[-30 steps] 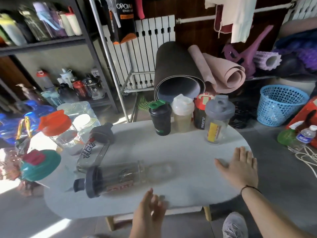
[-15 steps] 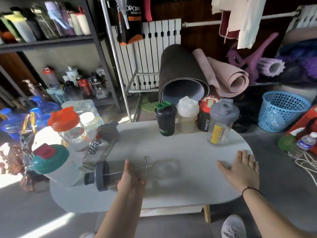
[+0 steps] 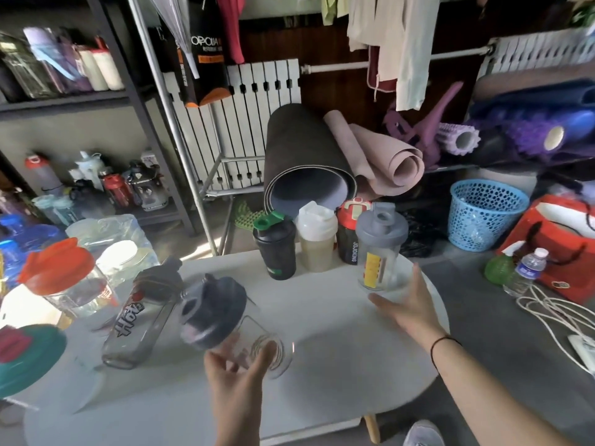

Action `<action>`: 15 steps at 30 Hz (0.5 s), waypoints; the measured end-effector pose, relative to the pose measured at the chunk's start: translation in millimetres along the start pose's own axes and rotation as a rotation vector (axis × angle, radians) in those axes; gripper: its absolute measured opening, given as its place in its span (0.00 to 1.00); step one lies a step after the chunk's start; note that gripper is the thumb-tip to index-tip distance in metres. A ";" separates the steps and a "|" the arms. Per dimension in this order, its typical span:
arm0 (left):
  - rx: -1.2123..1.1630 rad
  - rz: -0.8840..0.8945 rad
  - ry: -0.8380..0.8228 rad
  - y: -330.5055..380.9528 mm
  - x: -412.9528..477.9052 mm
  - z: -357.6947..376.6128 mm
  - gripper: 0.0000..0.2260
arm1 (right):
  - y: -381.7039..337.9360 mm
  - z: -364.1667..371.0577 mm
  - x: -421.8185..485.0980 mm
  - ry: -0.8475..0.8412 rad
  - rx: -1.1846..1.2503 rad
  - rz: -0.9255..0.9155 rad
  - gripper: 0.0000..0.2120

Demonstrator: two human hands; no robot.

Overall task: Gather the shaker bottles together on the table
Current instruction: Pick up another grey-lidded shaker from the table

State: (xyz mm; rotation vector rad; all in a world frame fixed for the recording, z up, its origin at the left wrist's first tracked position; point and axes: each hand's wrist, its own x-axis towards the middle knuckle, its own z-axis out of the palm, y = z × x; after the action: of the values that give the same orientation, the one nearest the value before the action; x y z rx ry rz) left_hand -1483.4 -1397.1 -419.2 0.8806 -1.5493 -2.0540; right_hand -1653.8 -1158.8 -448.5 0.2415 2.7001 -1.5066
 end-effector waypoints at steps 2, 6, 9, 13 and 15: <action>0.047 0.063 0.020 -2.7 2.3 -11.7 0.44 | -18.2 9.3 11.7 -0.109 0.279 -0.021 0.61; 0.142 0.126 0.038 -4.4 15.2 -35.4 0.50 | -30.5 25.9 19.3 0.067 0.230 -0.046 0.36; 0.137 0.156 0.019 -1.3 29.9 -49.6 0.55 | -25.7 31.6 4.8 0.159 0.059 -0.111 0.20; 0.075 0.073 0.026 5.3 40.5 -64.1 0.39 | -31.9 64.7 -25.1 0.013 0.025 -0.219 0.17; 0.110 0.073 0.039 -1.3 46.5 -70.5 0.36 | -49.8 87.7 -33.5 -0.062 -0.030 -0.256 0.32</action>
State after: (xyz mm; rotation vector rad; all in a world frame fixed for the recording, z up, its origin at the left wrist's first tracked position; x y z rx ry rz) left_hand -1467.1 -1476.2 -444.0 0.8853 -1.6612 -1.9057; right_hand -1632.0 -1262.8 -449.2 -0.1564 2.7869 -1.5012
